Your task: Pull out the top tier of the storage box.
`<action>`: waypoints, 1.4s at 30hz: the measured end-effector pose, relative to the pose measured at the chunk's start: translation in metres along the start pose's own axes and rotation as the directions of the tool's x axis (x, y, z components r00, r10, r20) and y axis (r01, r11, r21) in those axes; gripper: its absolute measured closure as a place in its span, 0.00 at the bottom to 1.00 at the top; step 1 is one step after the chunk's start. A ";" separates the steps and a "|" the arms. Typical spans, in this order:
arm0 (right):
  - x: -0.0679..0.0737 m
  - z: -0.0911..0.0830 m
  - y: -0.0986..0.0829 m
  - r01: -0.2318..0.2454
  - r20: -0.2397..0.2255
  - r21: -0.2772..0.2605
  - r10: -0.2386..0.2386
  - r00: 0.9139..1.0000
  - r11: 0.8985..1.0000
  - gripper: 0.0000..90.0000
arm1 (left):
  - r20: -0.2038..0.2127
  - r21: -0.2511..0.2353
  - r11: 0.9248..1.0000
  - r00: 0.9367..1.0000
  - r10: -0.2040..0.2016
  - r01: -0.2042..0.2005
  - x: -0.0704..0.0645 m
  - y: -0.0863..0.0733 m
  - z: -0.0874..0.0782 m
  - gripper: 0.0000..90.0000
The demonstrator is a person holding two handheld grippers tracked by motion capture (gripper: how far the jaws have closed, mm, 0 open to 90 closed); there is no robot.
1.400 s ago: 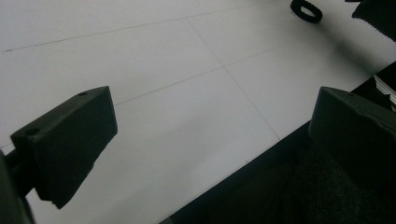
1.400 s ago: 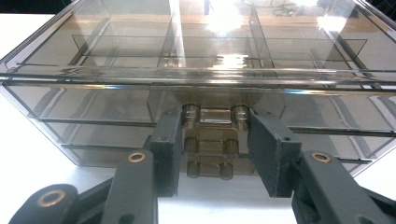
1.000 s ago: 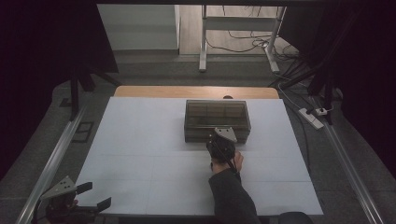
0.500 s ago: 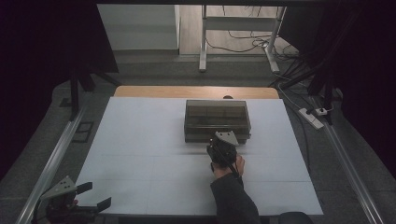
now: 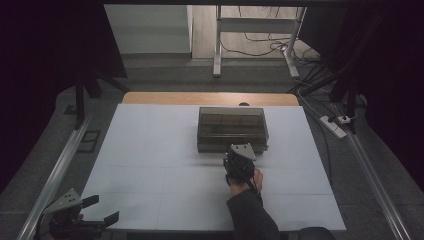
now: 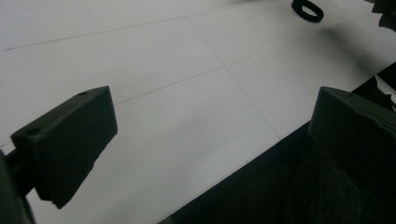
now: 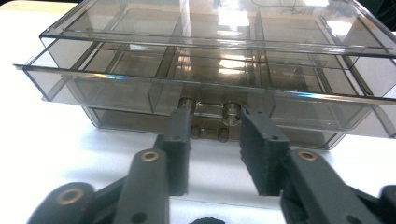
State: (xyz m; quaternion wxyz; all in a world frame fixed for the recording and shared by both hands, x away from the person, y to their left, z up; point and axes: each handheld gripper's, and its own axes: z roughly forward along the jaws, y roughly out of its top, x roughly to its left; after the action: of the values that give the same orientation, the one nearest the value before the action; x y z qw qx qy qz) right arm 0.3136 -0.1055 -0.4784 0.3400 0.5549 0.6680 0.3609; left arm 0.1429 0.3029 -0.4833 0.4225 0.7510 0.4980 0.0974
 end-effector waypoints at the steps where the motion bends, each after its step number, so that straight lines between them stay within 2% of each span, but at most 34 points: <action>1: 0.000 0.000 0.000 0.001 -0.001 0.000 -0.001 1.000 1.000 0.65 | 0.000 0.000 1.000 1.000 0.000 0.000 0.000 0.000 0.000 0.00; 6: -0.002 -0.003 0.002 0.004 -0.028 -0.004 -0.004 1.000 1.000 0.52 | 0.001 0.000 1.000 1.000 -0.002 0.002 0.000 0.000 0.000 0.00; 11: -0.009 -0.007 0.009 0.030 -0.122 0.025 -0.027 0.992 0.999 0.34 | 0.001 0.000 1.000 1.000 -0.001 0.001 0.000 0.000 0.000 0.00; 15: -0.014 -0.009 0.015 0.061 -0.197 0.056 -0.049 0.979 0.997 0.23 | 0.001 0.001 1.000 1.000 -0.002 0.002 0.000 0.000 0.000 0.00; 19: -0.022 -0.010 0.022 0.057 -0.259 0.081 -0.034 0.965 0.995 0.16 | 0.001 0.001 1.000 1.000 -0.004 0.004 0.000 0.000 0.000 0.00; 21: -0.025 -0.011 0.025 0.097 -0.296 0.099 -0.064 0.953 0.990 0.11 | 0.001 0.001 1.000 1.000 -0.005 0.005 0.000 0.000 0.000 0.00; 25: -0.030 -0.011 0.032 0.156 -0.338 0.119 -0.108 0.935 0.980 0.10 | 0.001 0.001 1.000 1.000 -0.005 0.005 0.000 0.000 0.000 0.00; 29: -0.039 -0.009 0.038 0.209 -0.396 0.111 -0.149 0.906 0.972 0.05 | 0.002 0.000 1.000 1.000 -0.007 0.007 0.001 0.000 0.000 0.00; 33: -0.049 -0.005 0.044 0.250 -0.486 0.111 -0.167 0.858 0.962 0.04 | 0.002 -0.001 1.000 1.000 -0.009 0.009 0.001 0.000 0.000 0.00; 35: -0.054 -0.002 0.047 0.264 -0.534 0.098 -0.173 0.828 0.959 0.02 | 0.002 -0.001 1.000 1.000 -0.009 0.009 0.001 0.000 0.000 0.00; 38: -0.059 0.002 0.051 0.302 -0.574 0.102 -0.192 0.796 0.948 0.01 | 0.002 -0.001 1.000 1.000 -0.009 0.009 0.001 0.000 0.000 0.00; 40: -0.062 0.005 0.053 0.305 -0.597 0.108 -0.183 0.781 0.946 0.02 | 0.003 -0.002 1.000 1.000 -0.009 0.009 0.001 0.000 0.000 0.00; 42: -0.064 0.006 0.056 0.294 -0.612 0.118 -0.163 0.774 0.948 0.02 | 0.003 -0.002 1.000 1.000 -0.010 0.010 0.001 0.000 0.000 0.00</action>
State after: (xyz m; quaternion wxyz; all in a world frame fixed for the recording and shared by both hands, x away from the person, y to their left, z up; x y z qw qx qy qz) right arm 0.3565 -0.1612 -0.4304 0.0951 0.3599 0.8372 0.4006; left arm 0.1431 0.3037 -0.4835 0.4246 0.7482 0.5009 0.0946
